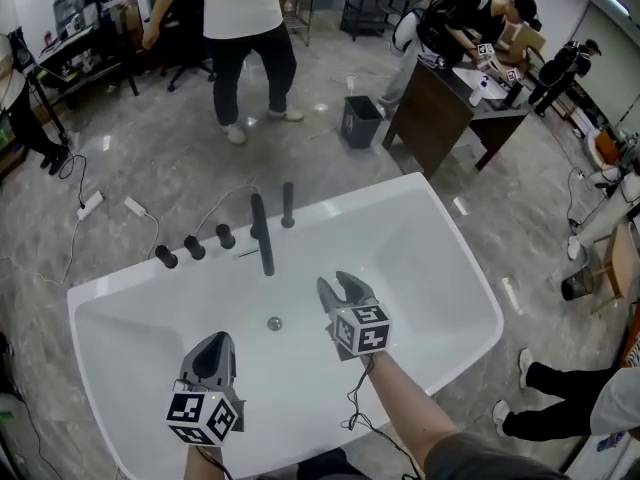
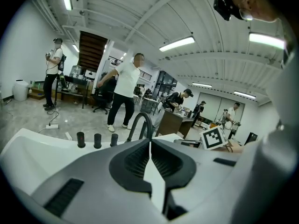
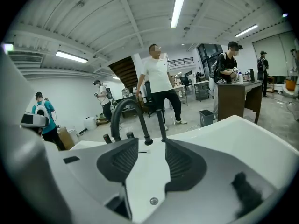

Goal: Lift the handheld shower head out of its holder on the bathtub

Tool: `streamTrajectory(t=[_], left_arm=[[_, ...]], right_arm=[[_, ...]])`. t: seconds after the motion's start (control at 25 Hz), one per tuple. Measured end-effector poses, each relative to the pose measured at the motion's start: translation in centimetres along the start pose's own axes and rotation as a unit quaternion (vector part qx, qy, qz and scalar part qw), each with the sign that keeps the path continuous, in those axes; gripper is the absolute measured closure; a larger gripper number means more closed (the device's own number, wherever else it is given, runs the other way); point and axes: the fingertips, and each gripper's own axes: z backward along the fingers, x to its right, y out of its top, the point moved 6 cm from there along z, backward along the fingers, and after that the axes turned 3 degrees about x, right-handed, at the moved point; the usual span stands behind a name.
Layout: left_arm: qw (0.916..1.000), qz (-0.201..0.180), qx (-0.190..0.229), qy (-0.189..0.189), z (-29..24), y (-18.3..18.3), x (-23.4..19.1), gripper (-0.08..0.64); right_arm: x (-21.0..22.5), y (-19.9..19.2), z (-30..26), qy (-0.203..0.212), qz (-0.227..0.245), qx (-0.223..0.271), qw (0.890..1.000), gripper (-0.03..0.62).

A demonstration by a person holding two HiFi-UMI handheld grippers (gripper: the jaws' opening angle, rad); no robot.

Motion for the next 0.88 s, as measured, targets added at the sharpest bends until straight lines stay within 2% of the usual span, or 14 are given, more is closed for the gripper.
streamTrajectory(t=[0.16,0.52,0.72,0.88], left_arm=[[0.9999,0.008,-0.001,0.008,-1.9,-0.5,-1.2,0.538],[0.9996,0.022,-0.003,0.02,-5.5,-1.7,-4.1,0.538],[0.9993,0.031,-0.005,0.022,-7.1,-3.2,-5.7,0.538],[0.9993,0.028,-0.004,0.025,-8.0,-4.0,-7.0,0.538]], right_arm=[[1.5,0.2,-4.0,-0.009,-0.006,-0.002,1.0,0.419],[3.1,0.0,-12.9,-0.01,0.016,0.003,1.0,0.419],[4.8,-0.2,-17.8,-0.059,0.069,0.019,0.996,0.42],[5.1,-0.6,-21.1,-0.049,0.061,0.026,0.997,0.42]])
